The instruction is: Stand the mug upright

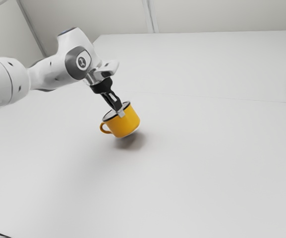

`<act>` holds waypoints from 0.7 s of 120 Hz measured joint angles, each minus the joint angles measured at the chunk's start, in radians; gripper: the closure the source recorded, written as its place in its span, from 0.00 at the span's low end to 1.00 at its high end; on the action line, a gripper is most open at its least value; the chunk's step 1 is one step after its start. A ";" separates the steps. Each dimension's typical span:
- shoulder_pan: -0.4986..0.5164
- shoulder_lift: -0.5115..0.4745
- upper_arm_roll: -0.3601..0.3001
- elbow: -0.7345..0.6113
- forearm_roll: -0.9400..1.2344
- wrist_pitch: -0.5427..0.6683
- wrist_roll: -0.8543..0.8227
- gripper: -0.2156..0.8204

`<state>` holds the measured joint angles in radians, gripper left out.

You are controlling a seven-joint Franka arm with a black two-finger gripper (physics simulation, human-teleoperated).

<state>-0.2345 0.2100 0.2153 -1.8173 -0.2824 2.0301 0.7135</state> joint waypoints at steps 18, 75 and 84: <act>-0.003 0.041 -0.036 -0.009 0.116 0.064 -0.116 0.97; -0.002 -0.070 -0.068 -0.195 0.310 0.014 -0.394 0.84; -0.002 -0.070 -0.068 -0.197 0.307 0.014 -0.421 0.67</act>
<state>-0.2365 0.1402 0.1472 -2.0141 0.0249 2.0438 0.2927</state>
